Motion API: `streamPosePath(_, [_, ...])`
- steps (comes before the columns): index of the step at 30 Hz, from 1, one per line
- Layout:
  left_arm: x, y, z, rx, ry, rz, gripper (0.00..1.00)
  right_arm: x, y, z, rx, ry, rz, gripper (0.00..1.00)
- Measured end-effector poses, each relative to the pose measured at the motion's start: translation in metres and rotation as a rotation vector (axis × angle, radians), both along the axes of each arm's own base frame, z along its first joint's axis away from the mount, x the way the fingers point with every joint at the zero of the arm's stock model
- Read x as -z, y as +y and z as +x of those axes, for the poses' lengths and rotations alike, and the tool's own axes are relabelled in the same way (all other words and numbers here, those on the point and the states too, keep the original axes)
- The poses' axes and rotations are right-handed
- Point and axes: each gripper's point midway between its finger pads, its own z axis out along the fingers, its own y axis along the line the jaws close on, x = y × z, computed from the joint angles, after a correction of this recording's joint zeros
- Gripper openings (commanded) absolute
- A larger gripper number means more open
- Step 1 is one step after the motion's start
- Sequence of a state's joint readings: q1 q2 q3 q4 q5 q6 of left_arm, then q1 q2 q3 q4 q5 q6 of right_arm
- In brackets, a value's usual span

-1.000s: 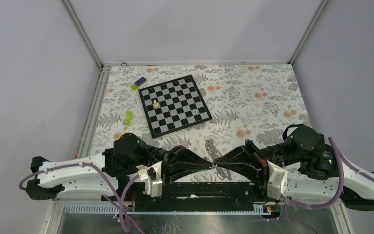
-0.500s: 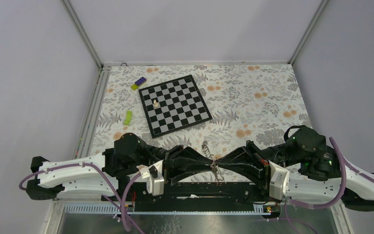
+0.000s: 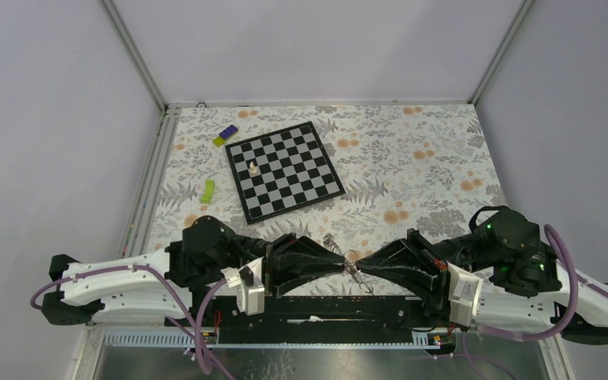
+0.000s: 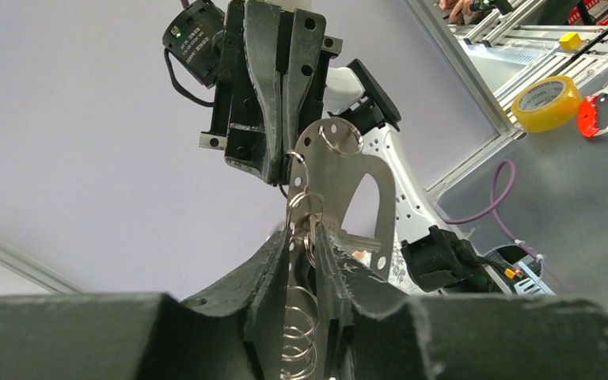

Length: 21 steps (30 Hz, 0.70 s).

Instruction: Remove the keys from the keyring

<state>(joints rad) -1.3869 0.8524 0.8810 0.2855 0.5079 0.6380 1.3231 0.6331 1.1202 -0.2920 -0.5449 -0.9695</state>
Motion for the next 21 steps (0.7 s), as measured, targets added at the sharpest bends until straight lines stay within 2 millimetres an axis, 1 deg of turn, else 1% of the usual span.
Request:
streamPosePath(6, [-0.0001,0.0005,0.0000,0.000,0.005,0.000,0.23,-0.0053,-0.0031,-0.0042,-0.019,0.004,0.021,0.00])
streamPosePath(21, [-0.0012,0.0008,-0.0006,0.004,0.008,-0.003,0.25,-0.0027,-0.0011,-0.0054,-0.028,0.020,0.007,0.00])
